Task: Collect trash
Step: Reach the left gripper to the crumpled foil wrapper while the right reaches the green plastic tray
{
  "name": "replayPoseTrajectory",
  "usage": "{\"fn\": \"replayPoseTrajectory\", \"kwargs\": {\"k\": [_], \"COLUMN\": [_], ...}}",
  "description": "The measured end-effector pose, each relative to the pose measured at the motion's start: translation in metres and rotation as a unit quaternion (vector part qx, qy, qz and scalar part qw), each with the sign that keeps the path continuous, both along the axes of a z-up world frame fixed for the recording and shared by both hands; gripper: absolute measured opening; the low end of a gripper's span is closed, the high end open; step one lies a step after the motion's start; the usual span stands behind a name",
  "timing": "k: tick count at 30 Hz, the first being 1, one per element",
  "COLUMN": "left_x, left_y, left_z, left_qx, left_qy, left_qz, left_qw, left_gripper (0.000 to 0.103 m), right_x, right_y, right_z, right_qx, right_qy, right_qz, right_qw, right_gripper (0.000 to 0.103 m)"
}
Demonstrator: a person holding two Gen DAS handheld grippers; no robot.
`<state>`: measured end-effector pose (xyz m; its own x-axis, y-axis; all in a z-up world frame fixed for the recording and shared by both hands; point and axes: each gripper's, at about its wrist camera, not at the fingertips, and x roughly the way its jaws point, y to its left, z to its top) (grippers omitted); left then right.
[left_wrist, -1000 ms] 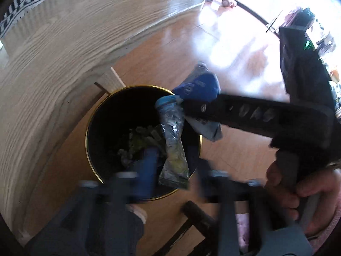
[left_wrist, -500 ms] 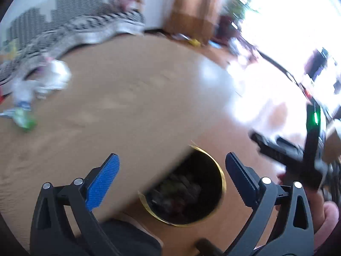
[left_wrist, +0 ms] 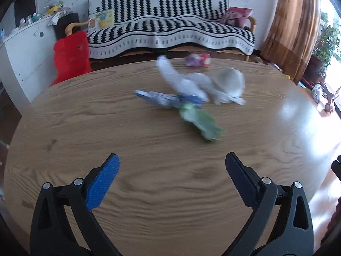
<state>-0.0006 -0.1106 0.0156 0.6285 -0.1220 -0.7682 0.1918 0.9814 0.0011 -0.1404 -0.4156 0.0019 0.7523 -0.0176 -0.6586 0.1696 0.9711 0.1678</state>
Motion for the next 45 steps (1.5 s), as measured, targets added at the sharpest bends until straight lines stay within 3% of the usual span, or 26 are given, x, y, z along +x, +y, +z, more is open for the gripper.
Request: {"fn": "replayPoseTrajectory", "kwargs": {"k": [7, 13, 18, 23, 26, 29, 37, 40, 41, 42, 43, 44, 45], "left_x": [0.061, 0.110, 0.133, 0.155, 0.164, 0.175, 0.175, 0.172, 0.170, 0.169, 0.168, 0.167, 0.166], "left_y": [0.035, 0.027, 0.011, 0.002, -0.002, 0.001, 0.000, 0.000, -0.002, -0.002, -0.003, -0.003, -0.002], "left_z": [0.001, -0.026, -0.047, -0.052, -0.063, -0.067, -0.067, -0.065, -0.063, -0.062, -0.060, -0.058, -0.057], "left_qx": [0.038, 0.061, 0.115, 0.086, 0.085, 0.047, 0.047, 0.046, 0.045, 0.046, 0.036, 0.016, 0.004], "left_qy": [0.007, 0.027, 0.021, 0.032, 0.049, 0.064, 0.053, 0.052, 0.052, 0.053, 0.064, 0.080, 0.088], "left_qz": [-0.094, -0.204, -0.265, -0.303, -0.326, -0.335, -0.353, -0.362, -0.367, -0.370, -0.376, -0.381, -0.381], "left_qw": [0.9948, 0.9768, 0.9571, 0.9485, 0.9401, 0.9388, 0.9328, 0.9297, 0.9277, 0.9263, 0.9238, 0.9210, 0.9206], "left_gripper": [0.097, 0.096, 0.096, 0.096, 0.088, 0.085, 0.083, 0.070, 0.050, 0.033, 0.029, 0.020, 0.020], "right_x": [0.097, 0.156, 0.192, 0.216, 0.220, 0.223, 0.228, 0.228, 0.227, 0.225, 0.217, 0.215, 0.214], "right_y": [0.098, 0.155, 0.182, 0.202, 0.205, 0.205, 0.199, 0.199, 0.198, 0.198, 0.198, 0.198, 0.197], "right_z": [-0.010, -0.030, -0.050, -0.064, -0.067, -0.067, -0.068, -0.068, -0.068, -0.065, -0.061, -0.060, -0.058], "right_qx": [-0.021, -0.011, -0.014, -0.072, -0.087, -0.087, -0.086, -0.086, -0.086, -0.085, -0.085, -0.081, -0.077], "right_qy": [0.047, 0.077, 0.095, 0.104, 0.107, 0.107, 0.107, 0.106, 0.105, 0.093, 0.085, 0.083, 0.082], "right_qz": [0.148, 0.227, 0.249, 0.250, 0.254, 0.258, 0.258, 0.258, 0.257, 0.259, 0.260, 0.263, 0.264], "right_qw": [0.988, 0.971, 0.964, 0.960, 0.957, 0.956, 0.956, 0.957, 0.957, 0.958, 0.958, 0.958, 0.958], "right_gripper": [0.096, 0.096, 0.096, 0.098, 0.098, 0.098, 0.098, 0.098, 0.097, 0.081, 0.052, 0.039, 0.033]}}
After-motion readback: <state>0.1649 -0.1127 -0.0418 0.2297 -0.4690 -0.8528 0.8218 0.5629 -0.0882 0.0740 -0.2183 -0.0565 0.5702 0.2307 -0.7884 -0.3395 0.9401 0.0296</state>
